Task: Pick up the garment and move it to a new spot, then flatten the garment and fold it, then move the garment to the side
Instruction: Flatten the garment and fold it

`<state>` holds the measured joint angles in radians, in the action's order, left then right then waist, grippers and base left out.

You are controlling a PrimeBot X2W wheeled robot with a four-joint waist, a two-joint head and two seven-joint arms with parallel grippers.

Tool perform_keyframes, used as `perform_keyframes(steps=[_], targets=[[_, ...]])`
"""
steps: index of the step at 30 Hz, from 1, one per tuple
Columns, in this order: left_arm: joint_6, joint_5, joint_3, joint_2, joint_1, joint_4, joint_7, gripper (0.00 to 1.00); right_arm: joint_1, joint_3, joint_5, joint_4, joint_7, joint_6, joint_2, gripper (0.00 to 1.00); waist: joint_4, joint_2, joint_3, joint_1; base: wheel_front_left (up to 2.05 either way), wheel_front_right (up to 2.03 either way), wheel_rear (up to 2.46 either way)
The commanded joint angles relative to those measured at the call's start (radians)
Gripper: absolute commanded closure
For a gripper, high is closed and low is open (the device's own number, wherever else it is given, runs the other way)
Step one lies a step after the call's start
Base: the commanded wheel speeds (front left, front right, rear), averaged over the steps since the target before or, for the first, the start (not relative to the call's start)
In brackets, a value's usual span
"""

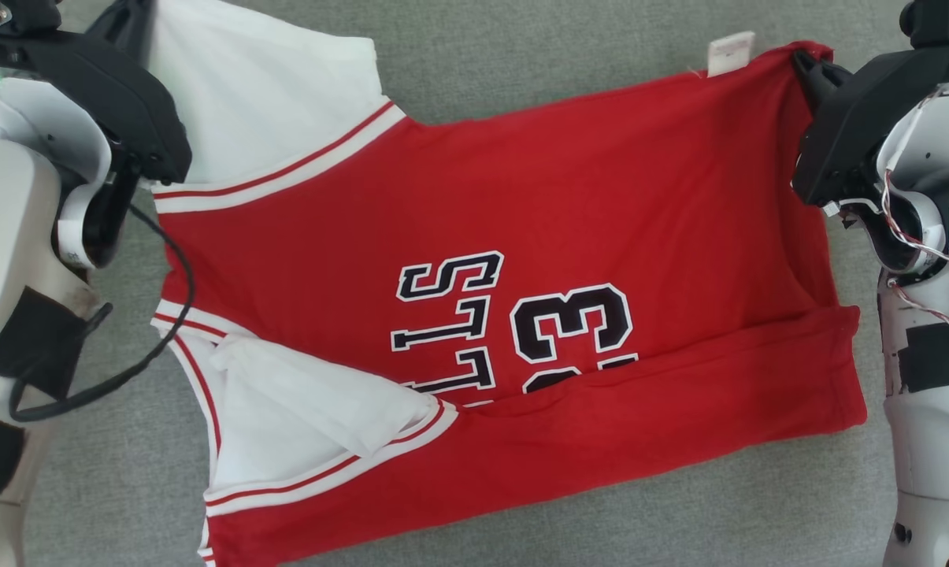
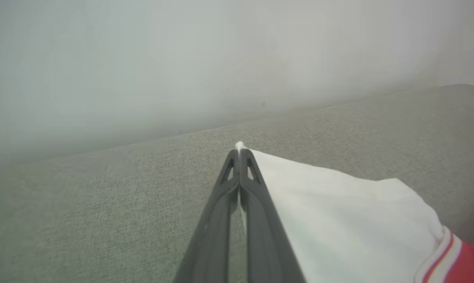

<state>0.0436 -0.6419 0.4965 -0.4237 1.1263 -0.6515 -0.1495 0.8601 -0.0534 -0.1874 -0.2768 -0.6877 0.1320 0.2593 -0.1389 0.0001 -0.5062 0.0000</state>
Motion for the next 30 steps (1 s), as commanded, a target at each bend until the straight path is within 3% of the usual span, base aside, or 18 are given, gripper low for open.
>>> perform_keyframes(steps=[1,6,12,19,22,27,30], targets=[[0.009,-0.020,-0.009,0.005,-0.023,0.018,0.014,1.00,-0.018,0.000,-0.021,0.012,-0.007,-0.002,0.000,1.00,0.012,-0.0001,0.012,0.0000,0.00,0.00,0.00],[0.036,-0.082,-0.028,0.012,-0.103,0.100,0.052,1.00,-0.086,0.011,-0.113,0.082,-0.038,-0.002,-0.003,1.00,0.032,-0.0001,0.044,0.0000,0.00,0.00,0.00],[0.047,-0.149,-0.056,-0.005,-0.287,0.297,0.109,1.00,-0.212,-0.020,-0.155,0.186,-0.067,-0.002,0.044,1.00,0.065,-0.0001,0.103,0.0000,0.00,0.00,0.00],[-0.017,-0.221,-0.090,-0.046,-0.603,0.618,0.148,1.00,-0.379,-0.083,-0.153,0.281,-0.101,-0.002,0.080,1.00,0.095,-0.0001,0.161,0.0000,0.00,0.00,0.00],[-0.080,-0.238,-0.102,-0.067,-0.770,0.776,0.162,1.00,-0.447,-0.105,-0.140,0.301,-0.122,-0.002,0.087,1.00,0.111,-0.0001,0.176,0.0000,0.00,0.00,0.00],[-0.132,-0.269,-0.101,-0.049,-0.921,0.871,0.178,1.00,-0.513,-0.111,-0.115,0.300,-0.156,-0.002,0.114,1.00,0.131,-0.0001,0.190,0.0000,0.00,0.00,0.00],[-0.137,-0.279,-0.094,-0.045,-0.956,0.868,0.180,1.00,-0.538,-0.115,-0.108,0.298,-0.185,-0.002,0.123,1.00,0.139,-0.0001,0.195,0.0000,0.00,0.00,0.00]])
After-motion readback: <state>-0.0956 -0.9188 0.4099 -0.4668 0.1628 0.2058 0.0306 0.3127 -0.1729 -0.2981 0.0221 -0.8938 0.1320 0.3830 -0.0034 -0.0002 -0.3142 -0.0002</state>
